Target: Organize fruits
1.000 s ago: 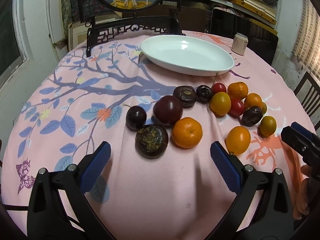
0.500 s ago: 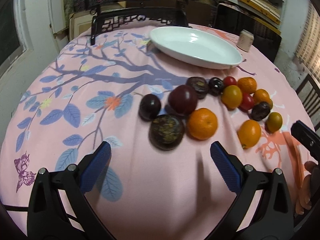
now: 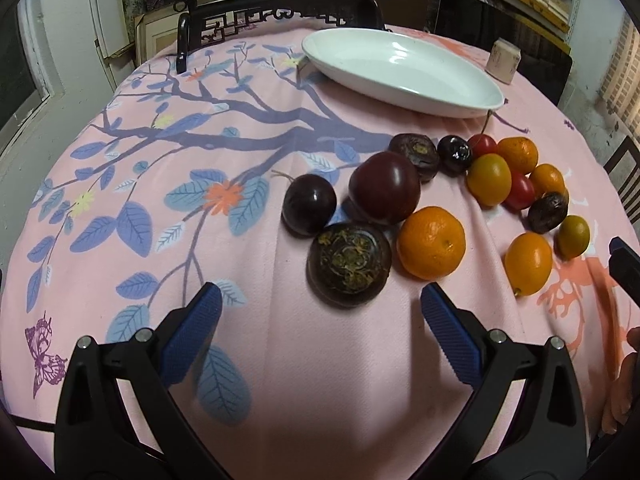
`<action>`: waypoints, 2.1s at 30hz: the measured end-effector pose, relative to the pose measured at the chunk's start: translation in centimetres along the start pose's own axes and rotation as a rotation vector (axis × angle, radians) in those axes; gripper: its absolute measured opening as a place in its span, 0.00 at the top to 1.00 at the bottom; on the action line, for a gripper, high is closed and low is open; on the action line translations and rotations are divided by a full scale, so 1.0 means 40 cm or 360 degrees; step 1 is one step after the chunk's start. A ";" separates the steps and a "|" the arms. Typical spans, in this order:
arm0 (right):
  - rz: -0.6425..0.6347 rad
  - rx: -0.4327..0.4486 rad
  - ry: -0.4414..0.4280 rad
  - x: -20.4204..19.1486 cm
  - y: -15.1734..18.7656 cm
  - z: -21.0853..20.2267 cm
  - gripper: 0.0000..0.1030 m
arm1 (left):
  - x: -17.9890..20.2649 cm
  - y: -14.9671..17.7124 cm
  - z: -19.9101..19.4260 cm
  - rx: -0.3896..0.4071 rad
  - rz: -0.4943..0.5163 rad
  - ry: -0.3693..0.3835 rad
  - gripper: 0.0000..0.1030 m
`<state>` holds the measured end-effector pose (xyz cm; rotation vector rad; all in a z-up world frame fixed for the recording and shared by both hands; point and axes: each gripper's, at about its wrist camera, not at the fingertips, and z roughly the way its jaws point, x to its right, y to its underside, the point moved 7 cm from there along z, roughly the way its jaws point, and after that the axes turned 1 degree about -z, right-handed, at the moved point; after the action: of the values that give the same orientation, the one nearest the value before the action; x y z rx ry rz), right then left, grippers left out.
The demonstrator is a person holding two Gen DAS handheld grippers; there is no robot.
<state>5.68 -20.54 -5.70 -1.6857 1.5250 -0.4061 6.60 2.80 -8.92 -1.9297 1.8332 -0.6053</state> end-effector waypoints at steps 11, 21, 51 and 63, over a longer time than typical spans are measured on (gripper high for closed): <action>0.0026 -0.0043 0.0016 0.012 0.007 0.014 0.01 | 0.009 0.006 0.008 -0.0030 0.0066 -0.0075 0.02; 0.0028 -0.0048 0.0013 0.012 0.007 0.015 0.01 | 0.002 -0.018 -0.020 0.0076 0.0020 0.0057 0.41; 0.0135 -0.0241 -0.0002 0.052 0.012 0.078 0.43 | 0.052 -0.008 -0.055 0.0155 0.0130 0.0181 0.61; 0.0093 -0.0201 -0.0003 0.059 -0.002 0.078 0.65 | 0.056 -0.011 -0.050 0.0138 0.0129 0.0230 0.62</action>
<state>8.45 -21.69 -8.23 -1.7322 1.6242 -0.2825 5.92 0.59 -6.97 -1.7876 1.9283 -0.8022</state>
